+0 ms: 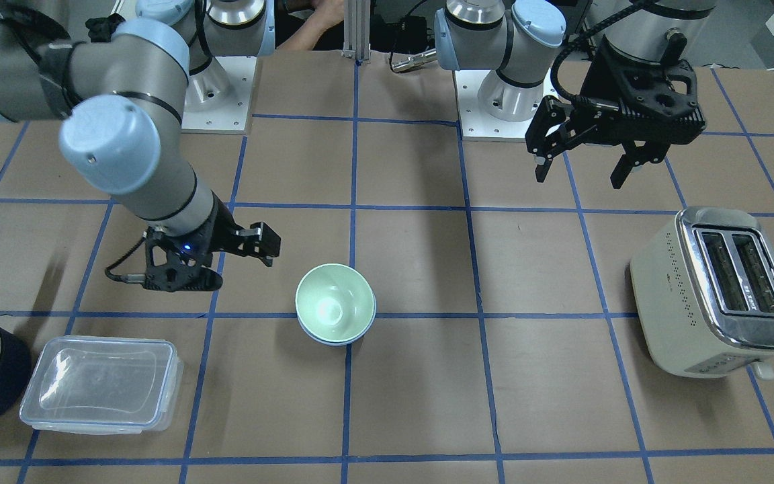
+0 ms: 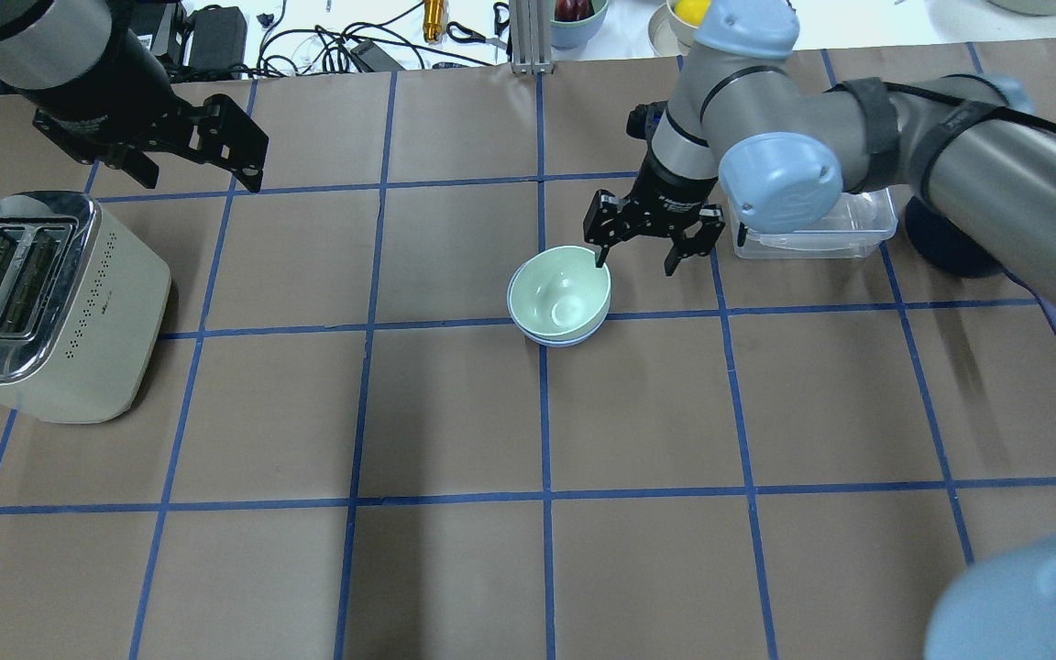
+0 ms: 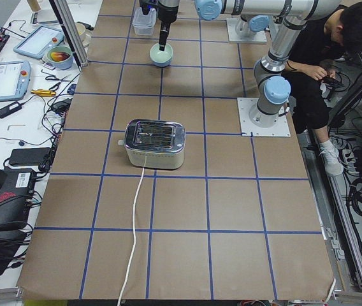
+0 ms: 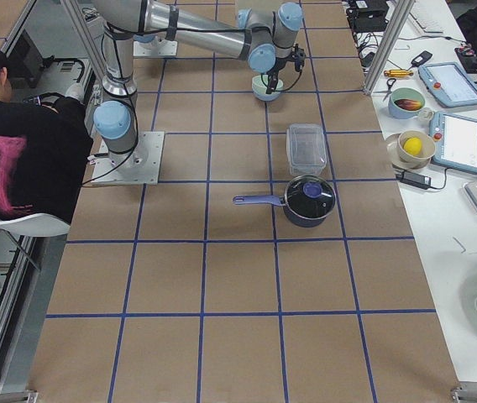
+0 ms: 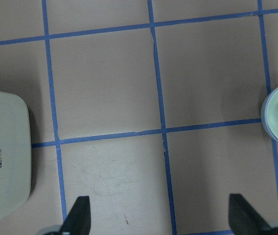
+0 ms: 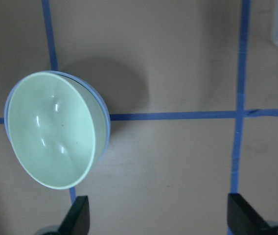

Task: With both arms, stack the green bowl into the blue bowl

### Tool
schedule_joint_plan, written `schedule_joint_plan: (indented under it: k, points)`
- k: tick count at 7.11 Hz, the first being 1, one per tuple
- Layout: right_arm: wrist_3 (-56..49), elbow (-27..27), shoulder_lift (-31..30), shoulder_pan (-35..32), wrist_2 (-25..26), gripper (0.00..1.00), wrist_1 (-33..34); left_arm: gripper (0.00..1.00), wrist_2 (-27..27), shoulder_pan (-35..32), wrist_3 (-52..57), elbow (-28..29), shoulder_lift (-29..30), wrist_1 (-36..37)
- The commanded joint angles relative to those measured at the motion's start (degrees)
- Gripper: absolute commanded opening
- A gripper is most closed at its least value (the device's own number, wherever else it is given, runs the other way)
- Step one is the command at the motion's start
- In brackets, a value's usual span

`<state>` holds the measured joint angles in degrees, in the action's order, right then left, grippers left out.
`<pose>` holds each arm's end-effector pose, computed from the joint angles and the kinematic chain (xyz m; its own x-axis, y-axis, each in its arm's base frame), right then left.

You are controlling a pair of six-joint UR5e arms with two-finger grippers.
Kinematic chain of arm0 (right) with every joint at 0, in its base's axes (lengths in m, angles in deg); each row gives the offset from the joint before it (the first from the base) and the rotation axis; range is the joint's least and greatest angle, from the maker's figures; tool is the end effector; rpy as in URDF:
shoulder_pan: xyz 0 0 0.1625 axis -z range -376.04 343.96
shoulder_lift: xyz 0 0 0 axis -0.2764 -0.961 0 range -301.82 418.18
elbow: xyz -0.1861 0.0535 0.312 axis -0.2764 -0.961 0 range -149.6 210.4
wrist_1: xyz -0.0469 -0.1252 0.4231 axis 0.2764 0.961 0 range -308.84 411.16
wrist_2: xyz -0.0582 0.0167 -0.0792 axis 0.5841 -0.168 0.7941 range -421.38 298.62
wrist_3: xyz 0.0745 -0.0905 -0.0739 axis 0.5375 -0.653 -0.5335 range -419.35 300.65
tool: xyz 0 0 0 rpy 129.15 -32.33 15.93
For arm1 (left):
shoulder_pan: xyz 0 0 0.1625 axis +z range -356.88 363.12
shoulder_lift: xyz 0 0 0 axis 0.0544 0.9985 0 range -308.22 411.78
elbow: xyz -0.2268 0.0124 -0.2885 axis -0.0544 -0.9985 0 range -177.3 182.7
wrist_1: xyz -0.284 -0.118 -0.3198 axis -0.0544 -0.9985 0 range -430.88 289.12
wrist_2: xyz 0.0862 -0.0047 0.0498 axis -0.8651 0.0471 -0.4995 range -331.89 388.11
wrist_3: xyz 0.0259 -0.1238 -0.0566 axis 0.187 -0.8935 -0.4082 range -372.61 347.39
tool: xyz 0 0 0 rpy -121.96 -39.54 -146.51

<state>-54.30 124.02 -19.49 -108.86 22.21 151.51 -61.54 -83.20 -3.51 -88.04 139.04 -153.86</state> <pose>0.1767 -0.5632 0.2581 -0.9935 0.0498 -0.1021 0.0388 0.9935 0.1069 -0.1000 -0.5330 0.4229 -0.9954 0.0934 -0.0189 0.0952 0.9832 -0.1559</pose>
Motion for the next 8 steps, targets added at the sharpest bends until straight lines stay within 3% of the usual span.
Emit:
schedule_joint_plan:
  k: [1,3,8]
  points:
    - [-2.1,0.2,-8.7,1.9,7.3,1.00,-6.4,1.00,0.3,-0.1,0.0,-0.2,0.1,0.0]
    - [-4.1,0.5,-12.9,2.0,6.9,1.00,-14.4,1.00,-0.4,0.0,0.0,-0.4,0.1,0.0]
    - [-6.5,-4.3,-13.6,3.2,6.9,1.00,-17.9,1.00,-1.1,0.3,-4.3,0.3,-0.4,-0.3]
